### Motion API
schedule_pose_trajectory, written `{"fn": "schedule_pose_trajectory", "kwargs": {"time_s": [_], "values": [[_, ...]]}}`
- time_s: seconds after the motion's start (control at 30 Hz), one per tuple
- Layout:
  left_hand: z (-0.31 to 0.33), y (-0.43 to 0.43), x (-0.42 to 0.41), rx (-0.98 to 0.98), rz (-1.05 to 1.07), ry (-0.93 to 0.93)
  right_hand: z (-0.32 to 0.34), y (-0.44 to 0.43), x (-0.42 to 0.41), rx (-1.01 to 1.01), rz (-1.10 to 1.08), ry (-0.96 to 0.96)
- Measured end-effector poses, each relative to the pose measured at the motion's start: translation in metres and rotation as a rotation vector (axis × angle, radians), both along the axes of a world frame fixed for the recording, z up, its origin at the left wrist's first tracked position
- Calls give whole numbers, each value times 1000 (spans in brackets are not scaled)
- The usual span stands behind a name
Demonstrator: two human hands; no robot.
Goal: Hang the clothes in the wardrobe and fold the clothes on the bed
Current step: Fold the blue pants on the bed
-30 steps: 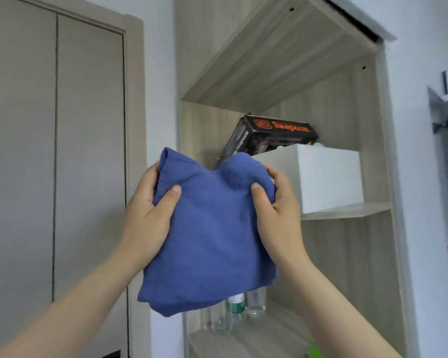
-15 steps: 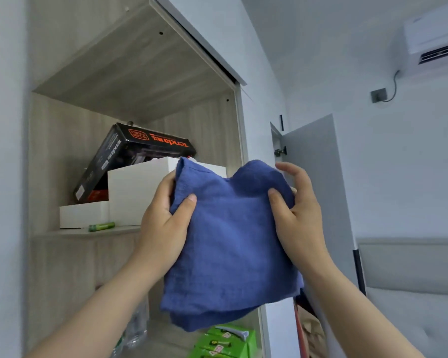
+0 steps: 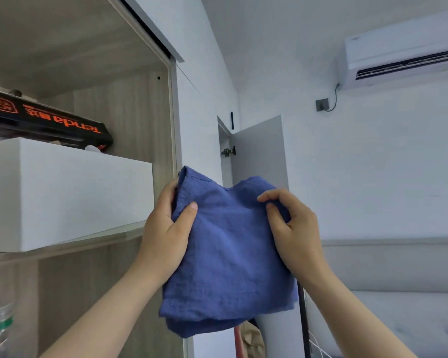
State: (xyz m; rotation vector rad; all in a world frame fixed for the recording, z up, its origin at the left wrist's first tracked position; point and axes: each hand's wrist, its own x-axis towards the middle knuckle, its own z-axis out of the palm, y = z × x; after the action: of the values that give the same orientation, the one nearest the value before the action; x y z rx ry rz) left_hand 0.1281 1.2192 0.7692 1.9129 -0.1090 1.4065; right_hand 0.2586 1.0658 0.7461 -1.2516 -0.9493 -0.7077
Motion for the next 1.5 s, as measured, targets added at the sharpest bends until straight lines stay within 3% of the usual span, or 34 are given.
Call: {"fn": "schedule_pose_trajectory", "kwargs": {"time_s": [0.33, 0.9, 1.5], "values": [[-10, 11, 103, -44, -87, 9, -8, -6, 86, -101, -129, 80], [-8, 65, 269, -44, -145, 12, 12, 45, 220, -198, -375, 25], [-19, 147, 448, -99, 5, 79, 1, 138, 426, -275, -216, 66]]}}
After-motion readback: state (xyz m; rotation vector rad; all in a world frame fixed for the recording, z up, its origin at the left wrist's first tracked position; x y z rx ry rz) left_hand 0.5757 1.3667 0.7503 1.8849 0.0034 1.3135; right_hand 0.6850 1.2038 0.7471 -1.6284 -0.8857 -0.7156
